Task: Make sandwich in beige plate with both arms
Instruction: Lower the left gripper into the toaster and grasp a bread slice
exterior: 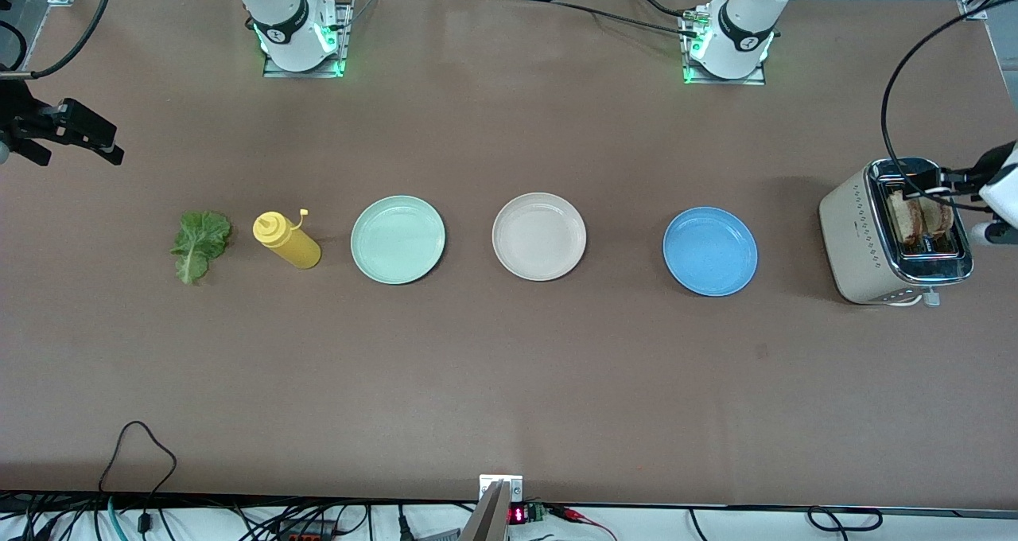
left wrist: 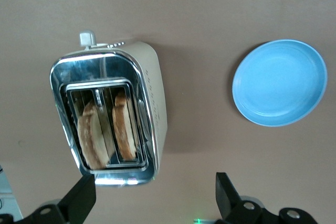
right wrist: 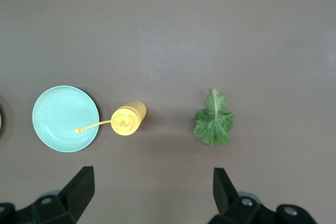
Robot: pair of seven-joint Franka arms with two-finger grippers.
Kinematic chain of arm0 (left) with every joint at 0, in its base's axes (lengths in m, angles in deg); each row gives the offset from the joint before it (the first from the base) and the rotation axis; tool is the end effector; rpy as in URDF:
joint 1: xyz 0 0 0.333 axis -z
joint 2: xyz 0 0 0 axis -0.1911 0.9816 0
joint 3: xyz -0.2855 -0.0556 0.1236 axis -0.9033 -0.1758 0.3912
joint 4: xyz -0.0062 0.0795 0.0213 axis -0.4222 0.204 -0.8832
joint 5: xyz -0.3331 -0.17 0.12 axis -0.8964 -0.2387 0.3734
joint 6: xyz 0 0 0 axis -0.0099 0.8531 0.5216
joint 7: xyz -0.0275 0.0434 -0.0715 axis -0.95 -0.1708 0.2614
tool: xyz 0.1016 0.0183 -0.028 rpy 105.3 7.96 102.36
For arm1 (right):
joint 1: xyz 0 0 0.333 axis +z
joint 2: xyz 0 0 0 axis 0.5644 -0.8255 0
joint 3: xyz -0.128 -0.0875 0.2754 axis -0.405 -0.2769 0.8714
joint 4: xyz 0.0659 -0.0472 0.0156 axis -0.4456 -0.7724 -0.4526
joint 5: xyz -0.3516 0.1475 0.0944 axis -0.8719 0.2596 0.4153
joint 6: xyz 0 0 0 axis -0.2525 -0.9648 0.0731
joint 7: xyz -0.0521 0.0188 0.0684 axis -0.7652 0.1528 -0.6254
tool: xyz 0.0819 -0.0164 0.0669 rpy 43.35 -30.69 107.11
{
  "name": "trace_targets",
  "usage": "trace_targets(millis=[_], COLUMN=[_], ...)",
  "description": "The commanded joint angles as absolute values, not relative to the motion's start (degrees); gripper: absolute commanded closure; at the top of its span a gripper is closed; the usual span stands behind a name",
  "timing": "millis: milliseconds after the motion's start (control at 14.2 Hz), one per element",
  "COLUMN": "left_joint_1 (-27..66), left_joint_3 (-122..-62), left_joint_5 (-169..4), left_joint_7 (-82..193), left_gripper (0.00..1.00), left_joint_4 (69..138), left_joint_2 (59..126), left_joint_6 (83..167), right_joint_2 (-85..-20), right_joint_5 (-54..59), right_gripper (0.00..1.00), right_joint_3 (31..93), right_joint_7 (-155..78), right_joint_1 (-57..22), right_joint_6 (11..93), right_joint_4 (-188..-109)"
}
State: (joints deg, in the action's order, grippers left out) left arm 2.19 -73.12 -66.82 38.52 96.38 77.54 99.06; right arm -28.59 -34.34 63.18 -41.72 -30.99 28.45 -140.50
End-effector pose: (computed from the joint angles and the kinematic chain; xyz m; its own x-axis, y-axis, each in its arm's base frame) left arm 0.5854 0.1090 0.4988 0.9729 -0.0246 -0.2299 -0.0431 -0.9962 -0.0758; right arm 0.5537 -0.0073 0.6307 0.9990 0.0229 0.0377 0.0230 -0.9997 -0.0017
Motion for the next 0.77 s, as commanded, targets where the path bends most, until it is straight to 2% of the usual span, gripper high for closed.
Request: trace_targets(millis=[0,140,351,632,702], left_joint_1=[-0.57,-1.64,-1.64,-1.73,-1.99], left_joint_3=[-73.42,-73.42,-73.95,-73.86,-73.77], left_joint_5=[-66.12,-65.95,-61.04,-58.32,-57.43], left_joint_7=[36.91,36.74,38.32,38.41,38.58], left_gripper=[0.0,0.0,0.0,0.06,0.11], left_joint_4=[102.18,107.8,112.21,115.91,117.39], left_joint_2=[77.08,76.46,75.58,74.53,74.53], left_joint_6=[105.91,111.98,114.46,116.74,119.01], right_joint_2=[-28.33,-28.33,-28.42,-28.42,-28.33], right_joint_5=[-33.83,-33.83,-33.92,-33.92,-33.83], right_gripper=[0.0,0.0,0.0,0.0,0.0], right_joint_3=[63.24,63.24,63.24,63.24,63.24], right_joint_7=[-41.57,-41.57,-41.57,-41.57,-41.57], right_joint_1=[-31.2,-31.11,-31.11,-31.2,-31.2], right_joint_6=[27.53,27.53,27.53,27.53,27.44], right_joint_4=[-139.8,-139.8,-139.8,-139.8,-139.8])
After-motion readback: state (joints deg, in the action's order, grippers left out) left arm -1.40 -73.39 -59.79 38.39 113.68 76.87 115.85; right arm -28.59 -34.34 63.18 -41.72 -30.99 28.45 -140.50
